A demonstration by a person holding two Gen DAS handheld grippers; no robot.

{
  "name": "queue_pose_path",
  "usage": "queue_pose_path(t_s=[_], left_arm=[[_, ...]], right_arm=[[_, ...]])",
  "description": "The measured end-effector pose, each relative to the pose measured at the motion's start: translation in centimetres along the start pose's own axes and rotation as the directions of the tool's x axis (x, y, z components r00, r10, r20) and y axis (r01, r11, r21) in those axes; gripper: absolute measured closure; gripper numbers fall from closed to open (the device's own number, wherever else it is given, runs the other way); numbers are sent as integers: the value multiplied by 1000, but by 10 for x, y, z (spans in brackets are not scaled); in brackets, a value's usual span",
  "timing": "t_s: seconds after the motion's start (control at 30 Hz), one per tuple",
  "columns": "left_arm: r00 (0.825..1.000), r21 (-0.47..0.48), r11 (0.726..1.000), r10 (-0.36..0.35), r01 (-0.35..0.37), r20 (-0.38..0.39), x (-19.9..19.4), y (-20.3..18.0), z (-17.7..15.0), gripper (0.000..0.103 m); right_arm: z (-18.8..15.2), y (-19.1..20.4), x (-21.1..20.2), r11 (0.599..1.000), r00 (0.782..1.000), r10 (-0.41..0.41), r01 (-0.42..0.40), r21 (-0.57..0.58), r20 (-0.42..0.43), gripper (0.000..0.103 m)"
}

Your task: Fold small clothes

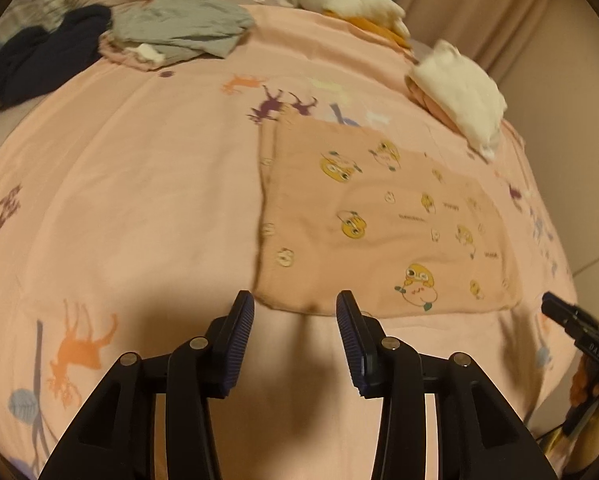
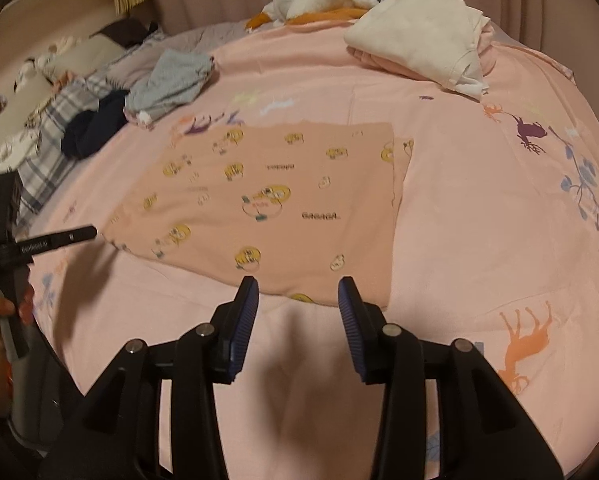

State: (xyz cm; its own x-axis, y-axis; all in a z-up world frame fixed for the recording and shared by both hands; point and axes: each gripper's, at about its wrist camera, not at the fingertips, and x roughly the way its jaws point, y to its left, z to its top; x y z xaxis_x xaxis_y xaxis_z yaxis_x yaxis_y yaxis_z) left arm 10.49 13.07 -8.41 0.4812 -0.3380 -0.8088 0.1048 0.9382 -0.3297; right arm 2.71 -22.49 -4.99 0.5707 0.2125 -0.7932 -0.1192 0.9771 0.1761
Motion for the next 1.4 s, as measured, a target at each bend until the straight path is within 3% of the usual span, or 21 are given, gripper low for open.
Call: queue_pose_path(t_s=[0.27, 0.5, 0.6, 0.73, 1.4], left_arm=[[996, -180, 980, -86, 84, -7, 2, 29, 2, 61], [988, -247, 959, -151, 138, -32, 11, 41, 4, 61], [987, -261, 955, -158, 144, -34, 15, 46, 6, 60], [986, -274, 950, -164, 147, -40, 20, 50, 7, 51], [966, -298, 928, -251, 223, -60, 41, 48, 23, 44]], right_arm=[[11, 9, 3, 989, 993, 118, -119, 87, 19, 57], [24, 24, 20, 985, 987, 160, -159, 74, -9, 53], [29, 31, 29, 983, 984, 175, -173, 67, -21, 50], [35, 40, 40, 981, 981, 191, -189, 53, -37, 48], [46, 52, 70, 973, 971, 226, -222, 61, -80, 38]])
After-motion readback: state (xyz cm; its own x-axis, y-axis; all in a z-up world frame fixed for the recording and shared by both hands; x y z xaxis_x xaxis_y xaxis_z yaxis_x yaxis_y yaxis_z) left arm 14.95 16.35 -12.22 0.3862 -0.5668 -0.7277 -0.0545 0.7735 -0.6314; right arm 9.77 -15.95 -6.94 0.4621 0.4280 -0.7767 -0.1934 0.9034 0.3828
